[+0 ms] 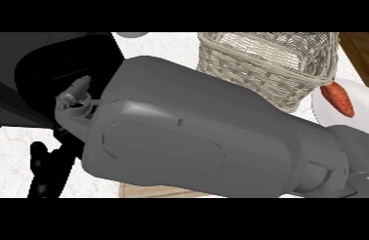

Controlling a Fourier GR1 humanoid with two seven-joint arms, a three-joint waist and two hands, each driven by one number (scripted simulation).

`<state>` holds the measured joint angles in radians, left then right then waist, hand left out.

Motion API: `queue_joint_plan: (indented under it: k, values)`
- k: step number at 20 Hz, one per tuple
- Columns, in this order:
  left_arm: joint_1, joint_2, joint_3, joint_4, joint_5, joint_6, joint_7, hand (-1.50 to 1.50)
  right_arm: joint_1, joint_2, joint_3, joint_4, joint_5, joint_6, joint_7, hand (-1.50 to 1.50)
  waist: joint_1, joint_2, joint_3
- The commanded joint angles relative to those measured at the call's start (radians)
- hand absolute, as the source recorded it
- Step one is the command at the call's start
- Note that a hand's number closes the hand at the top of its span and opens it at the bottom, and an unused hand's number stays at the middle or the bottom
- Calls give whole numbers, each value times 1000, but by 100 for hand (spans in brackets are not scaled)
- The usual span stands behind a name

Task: Pick the croissant from the cutting board and place it in the basket

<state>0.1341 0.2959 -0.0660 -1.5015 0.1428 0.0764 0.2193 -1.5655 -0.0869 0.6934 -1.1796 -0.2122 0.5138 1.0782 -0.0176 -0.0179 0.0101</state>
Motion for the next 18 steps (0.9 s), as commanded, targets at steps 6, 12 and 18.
queue_joint_plan:
  k: [6,12,18]
  values:
    - [55,-38,-23,90,-11,-9,4,0,115,60,116,-49,87,-75,126,-150,9,14,-11]
    - [49,-30,-14,51,-16,-10,25,0,184,61,148,-52,148,-84,111,-150,14,13,-10]
    - [57,-40,-7,70,-10,-22,12,0,311,58,233,-58,195,-108,84,-150,9,15,-11]
